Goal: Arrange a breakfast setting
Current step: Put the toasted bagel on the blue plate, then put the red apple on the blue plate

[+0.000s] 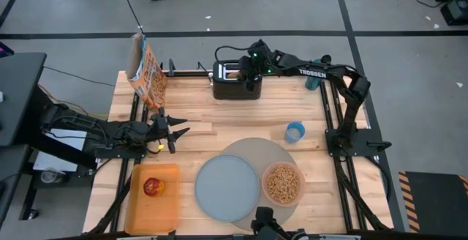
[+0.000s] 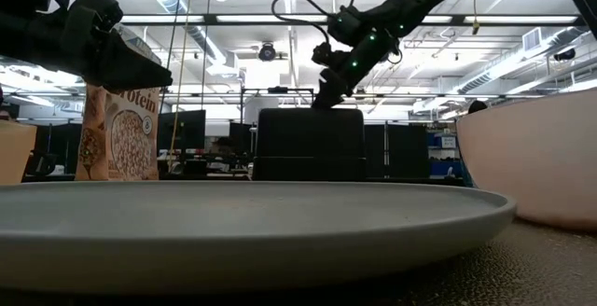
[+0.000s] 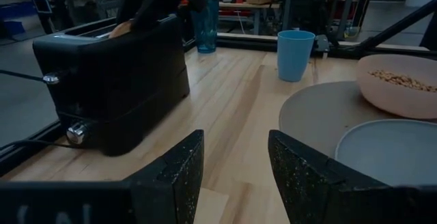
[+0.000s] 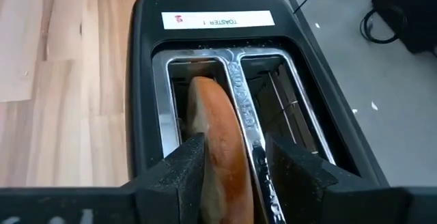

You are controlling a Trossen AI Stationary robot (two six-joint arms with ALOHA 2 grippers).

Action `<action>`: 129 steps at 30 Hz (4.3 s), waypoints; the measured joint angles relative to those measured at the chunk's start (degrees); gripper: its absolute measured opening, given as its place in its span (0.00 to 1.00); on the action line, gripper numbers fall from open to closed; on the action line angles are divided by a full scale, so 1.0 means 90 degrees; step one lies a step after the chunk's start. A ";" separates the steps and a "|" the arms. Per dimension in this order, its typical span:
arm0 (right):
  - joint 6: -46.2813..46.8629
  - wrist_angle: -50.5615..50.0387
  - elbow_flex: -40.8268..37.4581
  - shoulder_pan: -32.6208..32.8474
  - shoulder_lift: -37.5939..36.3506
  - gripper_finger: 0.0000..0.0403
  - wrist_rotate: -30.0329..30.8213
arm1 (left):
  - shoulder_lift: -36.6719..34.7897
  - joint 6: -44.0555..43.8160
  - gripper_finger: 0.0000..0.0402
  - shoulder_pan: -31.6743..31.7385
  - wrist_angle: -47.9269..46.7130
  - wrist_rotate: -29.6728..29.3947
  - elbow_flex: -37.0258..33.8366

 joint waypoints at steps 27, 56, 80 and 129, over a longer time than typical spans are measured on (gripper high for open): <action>0.0011 -0.0046 -0.0048 0.0050 -0.0507 0.14 0.0363 | -0.0002 0.0363 0.43 0.0000 0.0378 0.0004 0.0000; 0.1873 -0.0315 -0.0034 0.2137 -0.1149 0.14 -0.1574 | -0.0002 0.0322 0.43 -0.0007 0.0583 0.0014 0.0000; 0.3354 0.0415 -0.0034 0.4310 0.1233 0.14 -0.3378 | -0.0002 0.0165 0.43 -0.0007 0.0549 0.0313 0.0000; 0.3337 -0.1261 -0.0978 0.4683 -0.1466 0.39 0.2412 | 0.2712 -0.4831 0.43 -0.2476 -0.7177 0.4321 0.4328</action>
